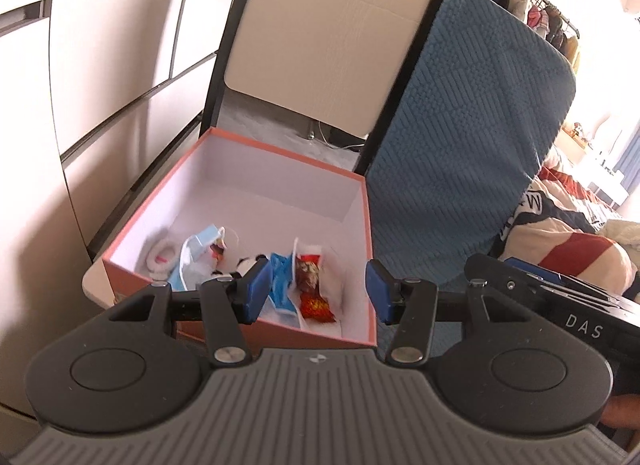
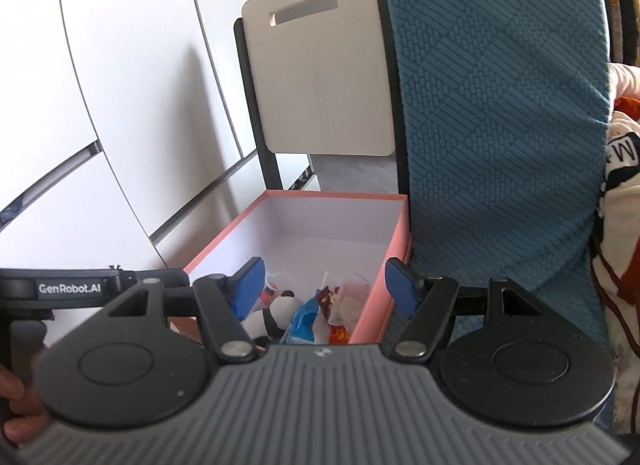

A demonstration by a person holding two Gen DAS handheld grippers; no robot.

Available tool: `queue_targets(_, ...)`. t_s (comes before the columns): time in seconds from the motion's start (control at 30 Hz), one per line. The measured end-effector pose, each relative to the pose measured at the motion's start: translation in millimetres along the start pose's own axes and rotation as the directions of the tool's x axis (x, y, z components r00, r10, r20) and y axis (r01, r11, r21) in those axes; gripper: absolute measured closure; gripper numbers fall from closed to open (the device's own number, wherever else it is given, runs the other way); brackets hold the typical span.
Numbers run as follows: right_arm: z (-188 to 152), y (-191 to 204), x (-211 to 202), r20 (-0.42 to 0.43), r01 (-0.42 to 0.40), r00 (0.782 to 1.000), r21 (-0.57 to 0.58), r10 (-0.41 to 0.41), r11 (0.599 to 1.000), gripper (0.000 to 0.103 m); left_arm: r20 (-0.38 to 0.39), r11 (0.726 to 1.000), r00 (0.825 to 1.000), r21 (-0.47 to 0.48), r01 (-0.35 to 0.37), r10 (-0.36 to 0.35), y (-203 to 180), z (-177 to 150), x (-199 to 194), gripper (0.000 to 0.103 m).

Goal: Organize soft objects
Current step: 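Withdraw both open tools up out of the pink box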

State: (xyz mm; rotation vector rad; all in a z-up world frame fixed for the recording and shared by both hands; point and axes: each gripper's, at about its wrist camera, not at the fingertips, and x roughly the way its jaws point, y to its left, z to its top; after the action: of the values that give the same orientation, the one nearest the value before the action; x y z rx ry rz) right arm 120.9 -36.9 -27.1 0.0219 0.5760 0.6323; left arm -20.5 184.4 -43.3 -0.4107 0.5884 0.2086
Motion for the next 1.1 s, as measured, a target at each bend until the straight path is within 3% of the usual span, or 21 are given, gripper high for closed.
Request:
queue_targets(0.57, -21, -8, -52, 0.011, 0.005, 1.000, -0.018, -0.005, 1.000, 0.034, 0.023, 1.000, 1.000, -0.004, 0.016, -0.016, -28, -26, -39, 0.045)
queue_targets(0.77, -26, -11, -61, 0.018, 0.024, 1.000, -0.011, -0.024, 1.000, 0.034, 0.012, 1.000, 1.000, 0.001, 0.016, -0.016, -31, -32, -44, 0.040)
queue_targets(1.1, -31, -14, -64, 0.012, 0.030, 0.999, -0.008, -0.030, 1.000, 0.034, 0.023, 1.000, 1.000, 0.022, -0.020, 0.020, -32, -33, -45, 0.009)
